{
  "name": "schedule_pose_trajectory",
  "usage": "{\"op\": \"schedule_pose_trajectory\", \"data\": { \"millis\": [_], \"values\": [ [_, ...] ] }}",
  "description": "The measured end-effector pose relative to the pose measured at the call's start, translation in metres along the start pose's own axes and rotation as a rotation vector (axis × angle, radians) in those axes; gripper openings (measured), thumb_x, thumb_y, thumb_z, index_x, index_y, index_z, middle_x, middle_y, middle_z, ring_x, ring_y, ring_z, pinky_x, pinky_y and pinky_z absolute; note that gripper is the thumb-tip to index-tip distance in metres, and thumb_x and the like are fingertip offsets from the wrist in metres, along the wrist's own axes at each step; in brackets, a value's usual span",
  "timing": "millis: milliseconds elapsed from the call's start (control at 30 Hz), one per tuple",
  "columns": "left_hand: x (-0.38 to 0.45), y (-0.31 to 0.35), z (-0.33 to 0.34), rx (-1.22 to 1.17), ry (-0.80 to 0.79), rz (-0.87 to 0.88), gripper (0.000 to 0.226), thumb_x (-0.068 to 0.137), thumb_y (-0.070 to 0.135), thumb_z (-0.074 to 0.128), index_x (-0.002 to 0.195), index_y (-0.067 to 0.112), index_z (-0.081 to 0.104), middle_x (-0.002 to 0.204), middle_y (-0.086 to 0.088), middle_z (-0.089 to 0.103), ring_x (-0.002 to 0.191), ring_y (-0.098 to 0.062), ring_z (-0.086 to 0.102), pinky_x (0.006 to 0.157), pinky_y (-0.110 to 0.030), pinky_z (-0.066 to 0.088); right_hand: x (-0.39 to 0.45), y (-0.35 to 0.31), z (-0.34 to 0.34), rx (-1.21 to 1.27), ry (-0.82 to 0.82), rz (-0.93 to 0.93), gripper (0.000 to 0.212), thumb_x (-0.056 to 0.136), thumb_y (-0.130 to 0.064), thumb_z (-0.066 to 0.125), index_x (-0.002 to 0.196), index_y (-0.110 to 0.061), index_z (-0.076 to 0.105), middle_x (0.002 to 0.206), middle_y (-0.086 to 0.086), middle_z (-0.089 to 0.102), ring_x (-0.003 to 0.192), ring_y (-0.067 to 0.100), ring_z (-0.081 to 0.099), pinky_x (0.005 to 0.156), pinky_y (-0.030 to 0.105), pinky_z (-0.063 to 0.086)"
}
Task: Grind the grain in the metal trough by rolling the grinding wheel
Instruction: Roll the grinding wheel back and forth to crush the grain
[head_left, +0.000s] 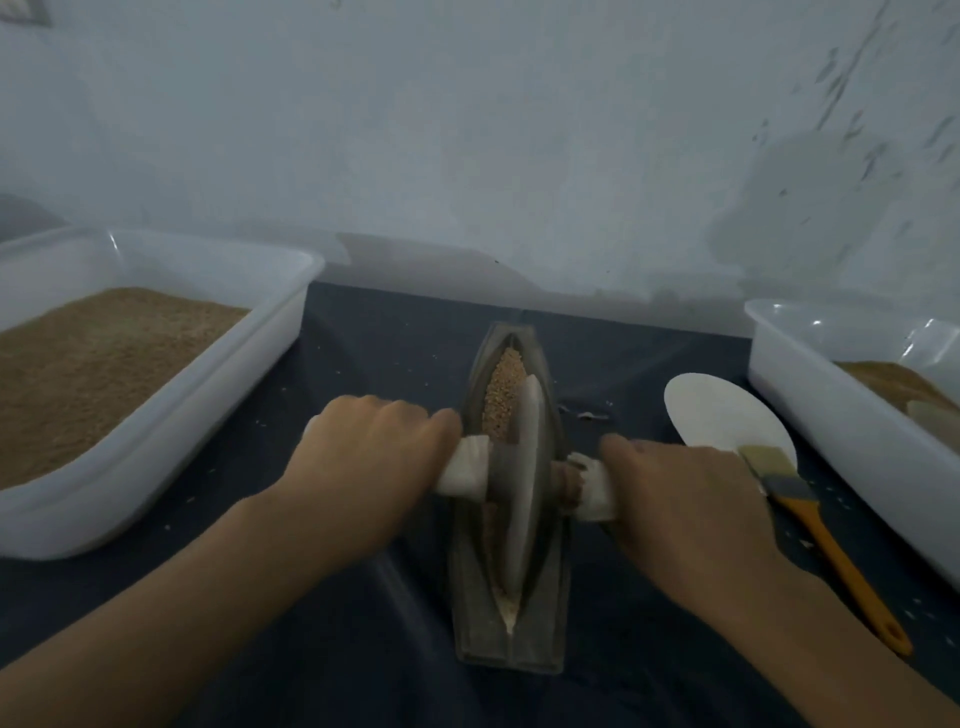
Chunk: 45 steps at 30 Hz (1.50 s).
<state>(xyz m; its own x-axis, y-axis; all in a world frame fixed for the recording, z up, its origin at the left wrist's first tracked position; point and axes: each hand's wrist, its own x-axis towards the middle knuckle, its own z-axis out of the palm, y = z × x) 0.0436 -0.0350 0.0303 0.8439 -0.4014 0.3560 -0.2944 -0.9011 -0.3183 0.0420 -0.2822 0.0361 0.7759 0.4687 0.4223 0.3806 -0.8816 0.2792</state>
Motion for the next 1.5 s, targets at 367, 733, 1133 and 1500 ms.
{"op": "schedule_pose_trajectory", "data": {
  "millis": [367,733,1133,1500],
  "values": [
    [0.060,-0.015,0.039,0.029,0.014,-0.109,0.029,0.080,0.027,0.062,0.079,0.025,0.033,0.076,0.002,0.058,0.064,-0.025,0.056,0.053,-0.033,0.026,0.066,0.020,0.051,-0.058,-0.023,0.099,0.025,0.080,-0.039,0.065,0.080,-0.026,0.044,0.065,-0.004,0.053,0.052,0.018,0.035,0.050,0.028,0.022],
    [0.003,0.001,-0.001,0.003,0.027,0.057,0.054,0.063,0.028,0.077,0.078,0.027,0.025,0.063,0.008,0.026,0.053,-0.016,0.031,0.049,-0.030,0.022,-0.002,0.003,0.007,0.050,-0.008,-0.008,0.054,0.039,-0.026,0.090,0.066,-0.025,0.042,0.047,-0.007,0.045,0.035,0.014,0.032,0.043,0.018,0.014],
    [0.055,-0.017,0.043,0.048,0.051,-0.104,0.032,0.077,0.024,0.065,0.079,0.021,0.033,0.075,-0.002,0.058,0.061,-0.030,0.055,0.051,-0.033,0.025,0.068,0.024,0.056,-0.103,0.006,0.060,0.034,0.074,-0.030,0.071,0.075,-0.023,0.038,0.059,0.000,0.051,0.050,0.027,0.047,0.048,0.030,0.026],
    [0.014,-0.005,0.010,-0.005,-0.027,-0.043,0.035,0.077,0.026,0.063,0.077,0.026,0.028,0.061,0.008,0.025,0.048,-0.013,0.019,0.046,-0.028,0.011,0.013,0.009,0.018,-0.061,-0.044,-0.026,0.039,0.063,-0.034,0.079,0.074,-0.024,0.043,0.057,-0.003,0.052,0.044,0.023,0.047,0.046,0.025,0.018]
  ]
}}
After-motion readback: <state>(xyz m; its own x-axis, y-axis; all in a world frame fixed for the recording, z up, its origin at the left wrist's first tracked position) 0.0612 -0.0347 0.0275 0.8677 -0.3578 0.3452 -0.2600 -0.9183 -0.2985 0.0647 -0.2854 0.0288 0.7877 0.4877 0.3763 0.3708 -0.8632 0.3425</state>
